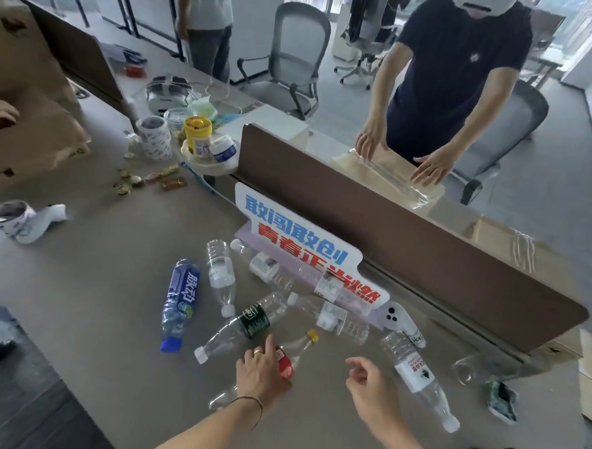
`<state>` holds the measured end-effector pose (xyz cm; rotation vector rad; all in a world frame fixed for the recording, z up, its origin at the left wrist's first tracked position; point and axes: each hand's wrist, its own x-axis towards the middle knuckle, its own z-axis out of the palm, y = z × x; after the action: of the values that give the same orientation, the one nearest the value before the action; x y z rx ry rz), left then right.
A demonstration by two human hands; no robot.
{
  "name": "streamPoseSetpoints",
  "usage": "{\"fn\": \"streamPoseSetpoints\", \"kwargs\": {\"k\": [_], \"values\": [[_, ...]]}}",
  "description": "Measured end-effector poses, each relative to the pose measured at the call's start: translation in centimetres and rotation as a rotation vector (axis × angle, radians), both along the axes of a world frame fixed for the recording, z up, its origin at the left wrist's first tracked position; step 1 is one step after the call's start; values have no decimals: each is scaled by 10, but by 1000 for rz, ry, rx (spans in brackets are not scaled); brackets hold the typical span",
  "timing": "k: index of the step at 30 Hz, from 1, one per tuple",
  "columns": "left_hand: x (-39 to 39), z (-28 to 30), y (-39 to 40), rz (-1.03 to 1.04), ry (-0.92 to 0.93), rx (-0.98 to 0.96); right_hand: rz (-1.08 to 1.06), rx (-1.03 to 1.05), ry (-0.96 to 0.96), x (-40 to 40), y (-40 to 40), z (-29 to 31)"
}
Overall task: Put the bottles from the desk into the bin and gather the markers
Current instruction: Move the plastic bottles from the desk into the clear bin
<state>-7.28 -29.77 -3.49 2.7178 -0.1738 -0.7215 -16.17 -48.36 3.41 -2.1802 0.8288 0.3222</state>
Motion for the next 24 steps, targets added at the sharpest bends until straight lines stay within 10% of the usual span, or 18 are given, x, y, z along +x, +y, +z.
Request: {"fn": "streamPoseSetpoints", "kwargs": {"k": [11,24], "values": [[54,106,131,527,-185,-309,322,79,-128,136,112,34],[132,57,271,885,-108,-529,279,13,79,261,282,-42]]}}
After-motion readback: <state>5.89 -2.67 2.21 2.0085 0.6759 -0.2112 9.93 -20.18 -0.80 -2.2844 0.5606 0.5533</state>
